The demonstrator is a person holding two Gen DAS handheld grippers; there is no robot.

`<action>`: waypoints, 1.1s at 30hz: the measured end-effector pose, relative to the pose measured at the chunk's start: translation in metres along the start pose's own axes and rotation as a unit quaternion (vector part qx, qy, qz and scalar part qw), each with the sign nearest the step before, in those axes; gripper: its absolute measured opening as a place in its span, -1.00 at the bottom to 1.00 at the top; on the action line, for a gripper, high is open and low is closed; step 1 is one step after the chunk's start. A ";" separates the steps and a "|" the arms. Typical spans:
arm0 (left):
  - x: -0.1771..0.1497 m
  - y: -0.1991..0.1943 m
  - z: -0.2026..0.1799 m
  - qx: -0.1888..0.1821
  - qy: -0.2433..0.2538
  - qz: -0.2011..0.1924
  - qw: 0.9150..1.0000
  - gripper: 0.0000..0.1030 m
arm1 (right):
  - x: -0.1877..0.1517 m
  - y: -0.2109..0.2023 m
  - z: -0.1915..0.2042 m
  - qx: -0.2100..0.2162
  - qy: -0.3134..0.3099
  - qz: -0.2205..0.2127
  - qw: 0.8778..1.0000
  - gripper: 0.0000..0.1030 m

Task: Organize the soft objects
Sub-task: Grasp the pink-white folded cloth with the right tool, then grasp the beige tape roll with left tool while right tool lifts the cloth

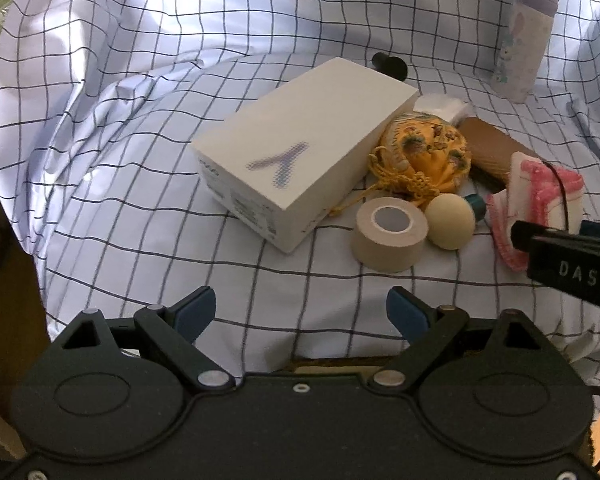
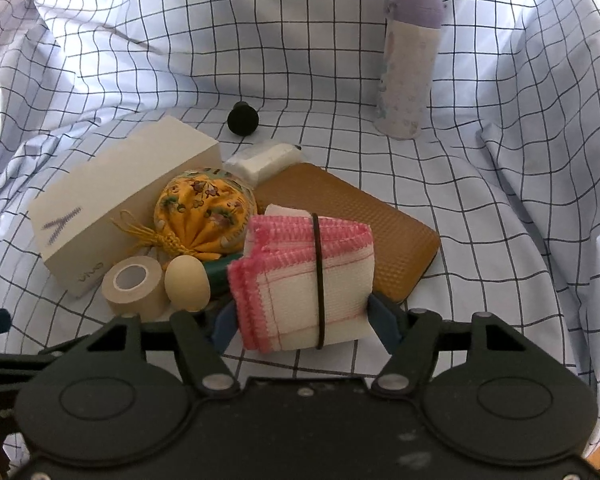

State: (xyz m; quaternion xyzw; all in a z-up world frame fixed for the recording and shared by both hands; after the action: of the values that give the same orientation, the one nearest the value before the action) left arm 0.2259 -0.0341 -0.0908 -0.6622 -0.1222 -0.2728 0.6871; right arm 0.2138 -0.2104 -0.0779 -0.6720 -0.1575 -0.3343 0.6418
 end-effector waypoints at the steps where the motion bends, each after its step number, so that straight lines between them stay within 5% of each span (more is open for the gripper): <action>1: 0.001 0.000 -0.002 -0.003 -0.001 0.000 1.000 0.73 | 0.001 -0.002 -0.003 0.002 0.007 -0.003 1.000 0.31; 15: 0.015 0.003 -0.038 -0.034 0.018 -0.012 0.999 0.72 | 0.003 -0.035 -0.046 -0.003 0.062 -0.032 0.998 0.32; 25: 0.015 0.019 -0.041 -0.041 0.015 -0.009 0.999 0.14 | -0.001 -0.041 -0.058 0.015 0.083 -0.029 0.996 0.32; 33: 0.025 0.024 -0.037 -0.042 0.013 -0.021 0.999 0.13 | -0.005 -0.037 -0.054 0.026 0.085 -0.017 0.996 0.32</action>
State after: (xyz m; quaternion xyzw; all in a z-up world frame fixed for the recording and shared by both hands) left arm 0.2522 -0.0766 -0.1012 -0.6841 -0.1154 -0.3009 0.6543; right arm 0.1731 -0.2571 -0.0558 -0.6218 -0.1223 -0.3966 0.6642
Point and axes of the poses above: each gripper's, at about its wrist camera, not at the fingertips, and y roughly the way its jaws point, z to its left, x to its top, the point moved 5 cm from there along y, roughly the way its jaws point, and after that the axes turned 5 degrees about y, right-handed, at the moved point
